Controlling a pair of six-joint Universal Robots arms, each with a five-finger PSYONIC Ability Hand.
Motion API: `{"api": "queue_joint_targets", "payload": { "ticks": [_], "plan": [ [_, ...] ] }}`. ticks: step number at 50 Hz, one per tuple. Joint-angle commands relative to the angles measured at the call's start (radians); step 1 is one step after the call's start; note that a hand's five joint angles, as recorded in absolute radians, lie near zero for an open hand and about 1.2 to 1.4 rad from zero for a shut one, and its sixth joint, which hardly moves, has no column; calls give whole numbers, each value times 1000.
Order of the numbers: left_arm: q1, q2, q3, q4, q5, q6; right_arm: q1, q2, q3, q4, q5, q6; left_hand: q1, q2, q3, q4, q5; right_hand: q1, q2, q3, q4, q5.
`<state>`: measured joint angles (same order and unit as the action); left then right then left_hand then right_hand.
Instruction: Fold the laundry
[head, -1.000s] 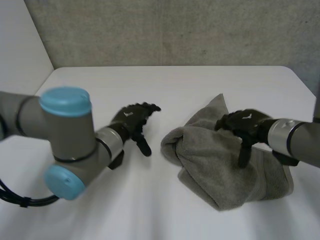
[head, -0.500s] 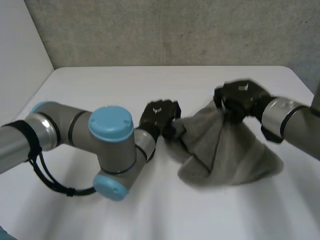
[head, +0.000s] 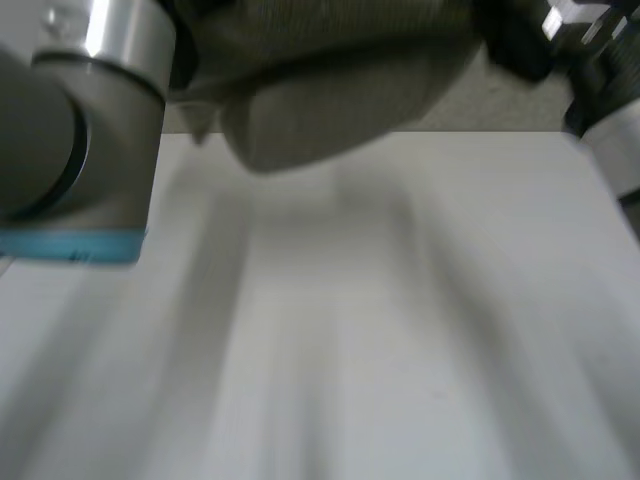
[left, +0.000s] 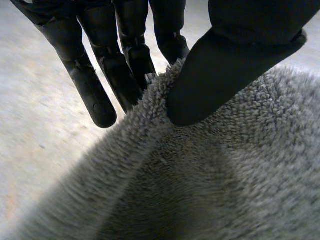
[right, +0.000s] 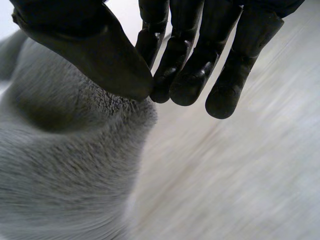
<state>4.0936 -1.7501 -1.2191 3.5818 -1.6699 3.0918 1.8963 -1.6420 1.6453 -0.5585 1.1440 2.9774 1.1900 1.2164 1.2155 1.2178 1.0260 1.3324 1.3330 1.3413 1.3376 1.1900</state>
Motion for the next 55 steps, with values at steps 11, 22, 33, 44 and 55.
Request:
{"api": "queue_joint_targets", "payload": {
  "ticks": [11, 22, 33, 44, 55],
  "plan": [
    [100, 107, -799, -95, 159, 44, 73, 349, -51, 1145, -135, -775, -21, -48, -47, -49, -32, -1006, -1007, -1015, -1012, -1039],
    [97, 119, -889, -212, 162, 163, 72, 341, -194, 990, -124, -478, -840, -867, -866, -868, -851, -1015, -1016, -1024, -1021, -1048],
    [137, 335, -895, -250, 159, 206, 105, 427, -401, 787, -47, -163, -997, -1023, -1022, -1025, -1008, -998, -999, -1007, -1003, -1030],
    [282, 414, -977, -245, 162, 209, 211, 779, -836, 954, -12, -146, -1000, -1026, -1025, -1028, -1010, -966, -966, -974, -971, -998],
    [465, 403, -1076, -239, 271, 205, 251, 1126, -1222, 1226, -64, -103, -994, -1021, -1020, -1022, -1005, -925, -925, -933, -930, -957]
  ]
}}
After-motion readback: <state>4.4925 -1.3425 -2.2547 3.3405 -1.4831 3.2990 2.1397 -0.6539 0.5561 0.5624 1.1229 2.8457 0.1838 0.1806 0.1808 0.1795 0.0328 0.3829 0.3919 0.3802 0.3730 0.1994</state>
